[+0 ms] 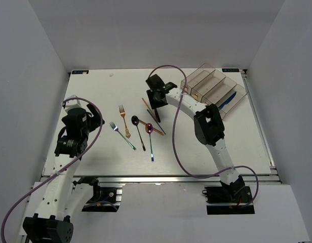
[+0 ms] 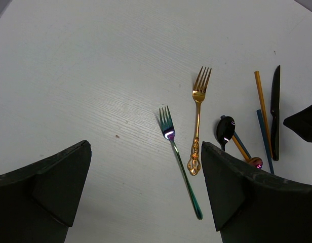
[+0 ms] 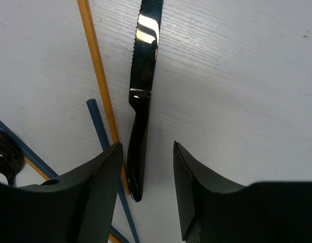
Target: Sort the eating utensils into containers
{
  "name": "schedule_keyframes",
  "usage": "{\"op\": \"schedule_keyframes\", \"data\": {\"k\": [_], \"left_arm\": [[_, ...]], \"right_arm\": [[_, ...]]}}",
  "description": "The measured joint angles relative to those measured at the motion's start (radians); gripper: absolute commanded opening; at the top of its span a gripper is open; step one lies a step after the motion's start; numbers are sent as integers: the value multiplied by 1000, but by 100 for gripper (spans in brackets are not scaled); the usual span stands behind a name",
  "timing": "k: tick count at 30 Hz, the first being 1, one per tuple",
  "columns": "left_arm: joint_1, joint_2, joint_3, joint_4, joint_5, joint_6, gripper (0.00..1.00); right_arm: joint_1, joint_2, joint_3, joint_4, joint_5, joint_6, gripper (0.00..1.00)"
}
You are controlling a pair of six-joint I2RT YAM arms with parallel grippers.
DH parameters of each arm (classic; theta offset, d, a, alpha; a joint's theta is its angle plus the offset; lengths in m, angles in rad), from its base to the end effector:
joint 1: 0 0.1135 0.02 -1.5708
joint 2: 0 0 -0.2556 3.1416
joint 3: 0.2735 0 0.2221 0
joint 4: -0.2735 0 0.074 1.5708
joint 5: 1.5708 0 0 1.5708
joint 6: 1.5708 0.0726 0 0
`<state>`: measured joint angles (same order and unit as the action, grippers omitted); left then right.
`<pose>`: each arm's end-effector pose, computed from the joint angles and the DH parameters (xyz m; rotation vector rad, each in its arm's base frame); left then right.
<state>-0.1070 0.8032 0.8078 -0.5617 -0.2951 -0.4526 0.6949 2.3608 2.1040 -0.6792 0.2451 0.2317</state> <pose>0.1791 0.0020 0.2825 -0.5303 2.0332 -0.0220 0.4025 0.3126 0.1808 -0.4692 2.4245 0.0904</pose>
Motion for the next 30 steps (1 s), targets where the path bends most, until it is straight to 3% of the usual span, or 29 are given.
{"op": "schedule_keyframes", "data": {"k": [23, 30], "left_arm": [[0, -10, 0, 0, 0, 0, 98], [0, -10, 0, 0, 0, 0, 98]], "right_arm": [[6, 58, -32, 20, -25, 11, 43], [-13, 47, -54, 34, -42, 19, 36]]}}
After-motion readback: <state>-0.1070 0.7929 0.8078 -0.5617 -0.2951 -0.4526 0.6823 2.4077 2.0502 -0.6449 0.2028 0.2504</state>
